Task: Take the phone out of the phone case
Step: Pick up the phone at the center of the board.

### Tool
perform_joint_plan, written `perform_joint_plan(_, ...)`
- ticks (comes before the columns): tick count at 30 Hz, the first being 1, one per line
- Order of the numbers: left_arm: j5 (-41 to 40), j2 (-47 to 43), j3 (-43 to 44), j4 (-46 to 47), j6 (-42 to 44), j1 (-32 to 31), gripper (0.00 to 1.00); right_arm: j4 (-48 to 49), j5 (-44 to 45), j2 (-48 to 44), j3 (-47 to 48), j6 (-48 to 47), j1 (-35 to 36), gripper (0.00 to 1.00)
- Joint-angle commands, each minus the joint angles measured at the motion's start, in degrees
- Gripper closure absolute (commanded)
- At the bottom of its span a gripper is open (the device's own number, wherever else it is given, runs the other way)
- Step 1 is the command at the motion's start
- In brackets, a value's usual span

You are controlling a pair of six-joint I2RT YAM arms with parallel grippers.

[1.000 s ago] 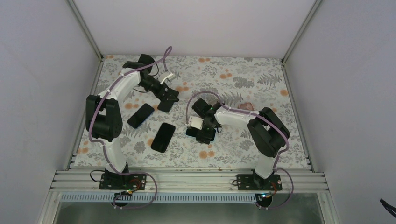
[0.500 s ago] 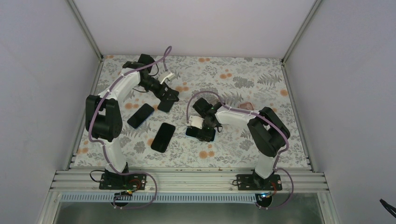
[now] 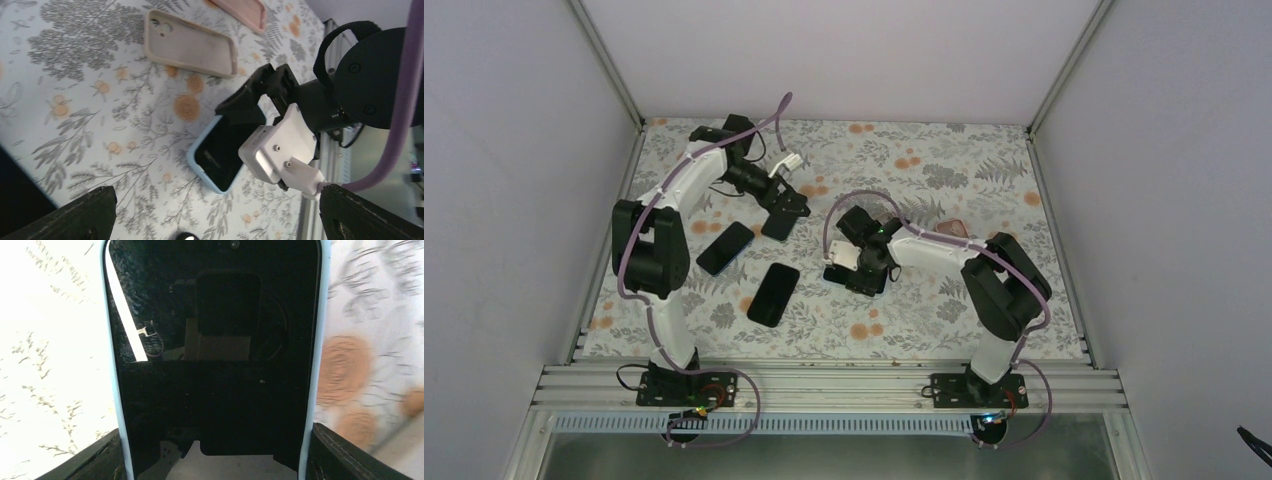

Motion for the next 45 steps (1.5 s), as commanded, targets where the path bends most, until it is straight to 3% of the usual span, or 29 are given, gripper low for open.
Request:
perform_joint_plan(1,7.7,4.7,4.1,-8.3,3.5,-0.9,0.0,3.9,5.7,-3.7,5.1,1.8,-0.6,0.37)
perform_joint_plan(7,8.2,8.9,6.8,-10.1,2.6,-2.3,0.0,5.3,7.1,-2.2,11.9,2.6,-0.5,0.41)
perform_joint_plan(21,6.7,9.8,9.4,-4.0,-4.0,-1.7,0.03,5.6,7.9,-1.2,20.8,1.2,-0.5,0.43)
perform_joint_plan(27,11.2,11.3,21.9,-13.3,0.8,3.0,0.0,4.9,7.7,-2.4,17.3,0.8,-0.7,0.42)
perform_joint_plan(30,12.4,10.6,24.8,-13.4,0.3,5.7,0.0,5.1,8.1,-3.0,16.0,0.9,-0.8,0.42)
perform_joint_plan(45,14.4,11.3,17.0,-13.1,3.3,6.5,0.01,5.7,7.5,-3.3,23.9,2.6,-1.2,0.44)
